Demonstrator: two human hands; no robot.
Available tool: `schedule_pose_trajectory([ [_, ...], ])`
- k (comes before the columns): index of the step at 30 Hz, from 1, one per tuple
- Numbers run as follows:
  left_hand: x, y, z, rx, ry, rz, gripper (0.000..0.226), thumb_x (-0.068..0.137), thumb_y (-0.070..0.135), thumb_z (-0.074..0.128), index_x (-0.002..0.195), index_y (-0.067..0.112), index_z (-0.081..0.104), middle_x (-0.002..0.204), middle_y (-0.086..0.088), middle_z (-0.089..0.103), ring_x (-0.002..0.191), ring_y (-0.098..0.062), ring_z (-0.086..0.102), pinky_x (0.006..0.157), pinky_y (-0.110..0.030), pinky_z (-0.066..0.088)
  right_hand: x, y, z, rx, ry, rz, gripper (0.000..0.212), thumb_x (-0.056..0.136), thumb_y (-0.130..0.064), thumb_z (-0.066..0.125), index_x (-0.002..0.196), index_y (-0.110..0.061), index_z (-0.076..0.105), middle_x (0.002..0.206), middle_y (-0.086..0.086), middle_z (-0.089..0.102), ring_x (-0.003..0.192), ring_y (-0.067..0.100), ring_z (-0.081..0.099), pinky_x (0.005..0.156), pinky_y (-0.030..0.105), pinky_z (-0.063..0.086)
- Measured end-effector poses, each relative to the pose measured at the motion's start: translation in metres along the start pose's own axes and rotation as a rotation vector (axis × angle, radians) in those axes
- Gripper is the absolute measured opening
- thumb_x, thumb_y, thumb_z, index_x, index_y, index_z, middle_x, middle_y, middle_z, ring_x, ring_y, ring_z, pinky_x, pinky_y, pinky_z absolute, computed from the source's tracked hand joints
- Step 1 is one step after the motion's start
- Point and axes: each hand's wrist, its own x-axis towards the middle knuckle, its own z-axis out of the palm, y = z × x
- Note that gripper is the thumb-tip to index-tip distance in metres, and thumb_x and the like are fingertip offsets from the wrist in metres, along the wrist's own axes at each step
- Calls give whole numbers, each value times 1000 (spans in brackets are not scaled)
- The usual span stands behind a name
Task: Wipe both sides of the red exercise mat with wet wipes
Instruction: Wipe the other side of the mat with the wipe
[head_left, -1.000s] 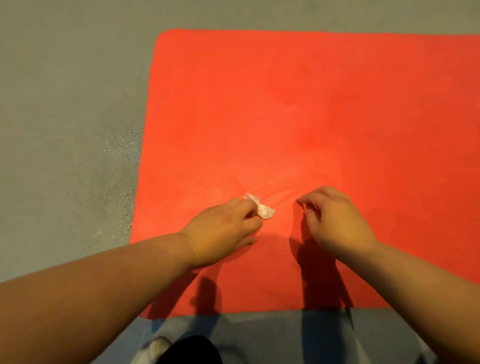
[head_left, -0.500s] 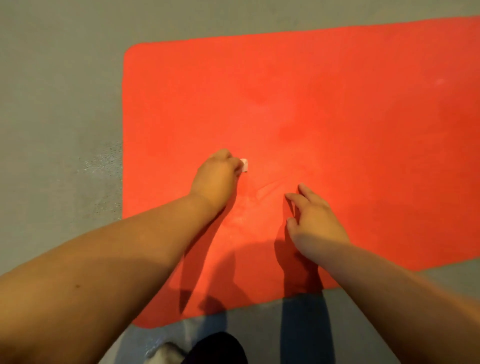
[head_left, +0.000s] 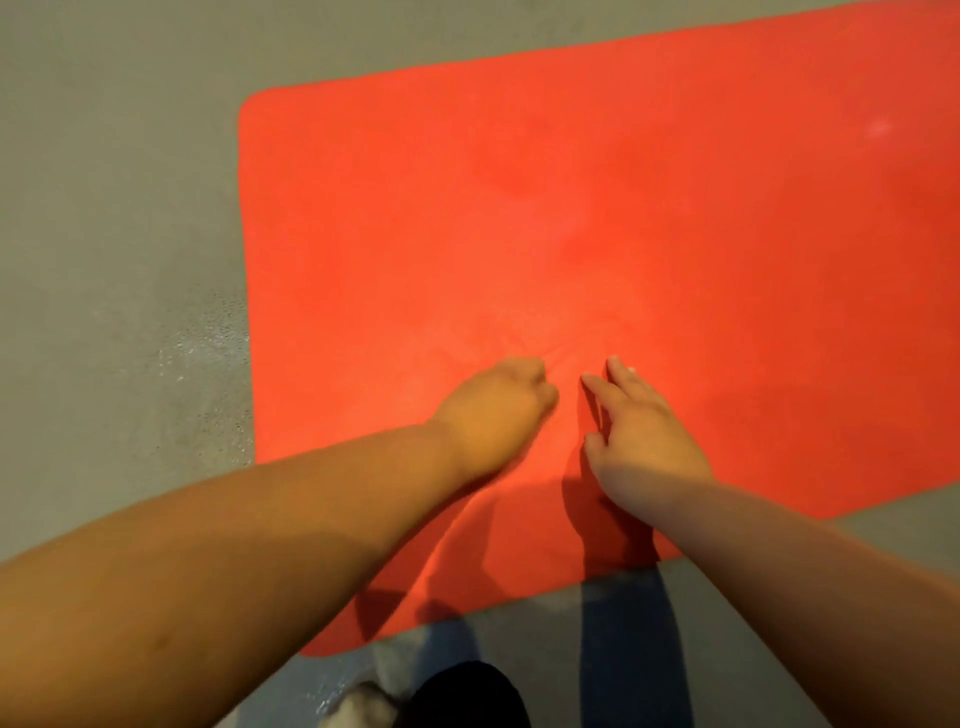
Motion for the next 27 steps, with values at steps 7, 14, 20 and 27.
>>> schedule_pose_trajectory([
  [7, 21, -80, -16, 28, 183, -343, 22, 94, 13, 49, 107, 5, 64, 106, -17, 56, 104, -36, 53, 84, -39, 36, -5, -6, 11, -24, 20, 45, 66, 91, -24, 48, 150, -21, 19, 160, 3, 1, 147, 17, 0, 116, 25, 2],
  [14, -56, -18, 7, -85, 27, 162, 4, 79, 15, 68, 80, 14, 65, 80, -5, 56, 74, -26, 59, 55, -31, 45, -5, -21, 23, -43, 10, 129, 72, 92, -41, 48, 152, -24, 10, 159, 4, -8, 146, 20, -8, 119, 38, 5],
  [20, -5, -98, -15, 33, 232, -263, 21, 95, 16, 50, 102, 5, 67, 99, -16, 57, 97, -36, 55, 78, -40, 41, -11, -25, 31, -83, 18, 119, 69, 94, -39, 43, 152, -25, 8, 159, 4, -9, 146, 22, -8, 119, 41, 5],
  [27, -75, -9, 11, -113, 105, -75, 7, 90, 13, 56, 94, 10, 62, 91, -9, 54, 88, -30, 55, 64, -37, 38, -12, -44, 31, -84, -97, 147, 81, 89, -45, 52, 152, -27, 4, 158, 10, -15, 145, 29, -11, 118, 45, 7],
])
